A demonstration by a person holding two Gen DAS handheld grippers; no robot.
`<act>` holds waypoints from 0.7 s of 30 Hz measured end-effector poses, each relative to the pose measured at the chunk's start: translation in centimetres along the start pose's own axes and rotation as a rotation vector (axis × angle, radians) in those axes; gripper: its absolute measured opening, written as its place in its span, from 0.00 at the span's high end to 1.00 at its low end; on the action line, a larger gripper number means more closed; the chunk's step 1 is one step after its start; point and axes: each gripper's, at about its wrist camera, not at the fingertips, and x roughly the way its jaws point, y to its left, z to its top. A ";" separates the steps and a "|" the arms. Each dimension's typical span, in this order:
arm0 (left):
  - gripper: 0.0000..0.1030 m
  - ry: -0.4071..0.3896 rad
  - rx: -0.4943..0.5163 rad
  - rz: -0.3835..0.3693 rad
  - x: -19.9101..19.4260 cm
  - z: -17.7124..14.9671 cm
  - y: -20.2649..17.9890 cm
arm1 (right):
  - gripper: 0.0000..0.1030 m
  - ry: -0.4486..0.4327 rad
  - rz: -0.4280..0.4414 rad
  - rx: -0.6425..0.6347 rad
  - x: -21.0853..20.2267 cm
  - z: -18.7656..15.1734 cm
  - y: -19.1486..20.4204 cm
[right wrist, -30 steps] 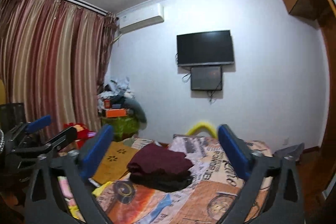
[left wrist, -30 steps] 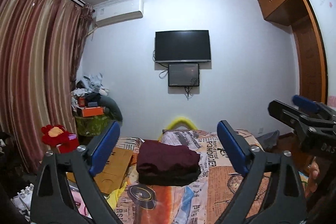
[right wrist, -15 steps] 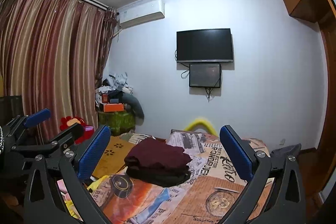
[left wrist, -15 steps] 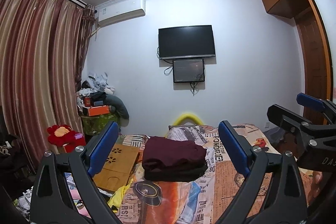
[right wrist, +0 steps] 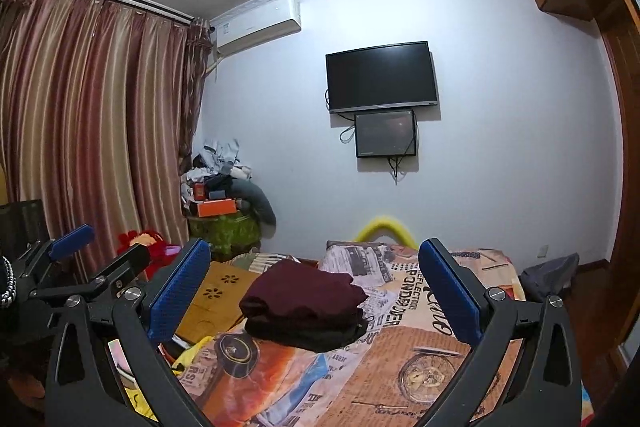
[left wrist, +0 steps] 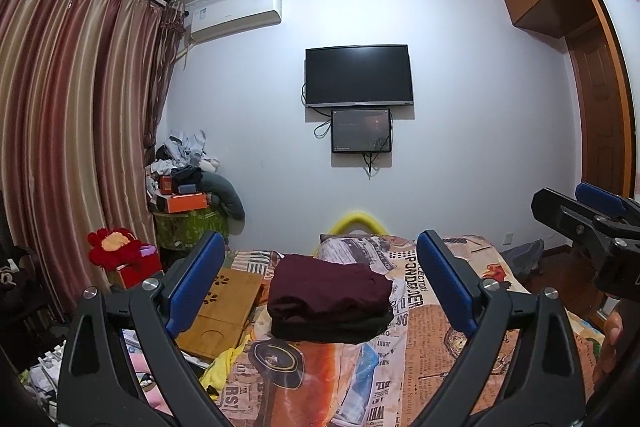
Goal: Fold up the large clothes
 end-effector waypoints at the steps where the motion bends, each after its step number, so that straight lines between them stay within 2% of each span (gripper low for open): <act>1: 0.06 0.001 -0.001 0.000 0.0 0.0 0.0 | 0.00 0.001 0.000 0.001 0.0 -0.1 0.1; 21: 0.04 0.008 -0.018 0.000 0.4 -0.3 0.5 | 0.00 0.037 0.008 0.022 0.3 -0.1 -0.1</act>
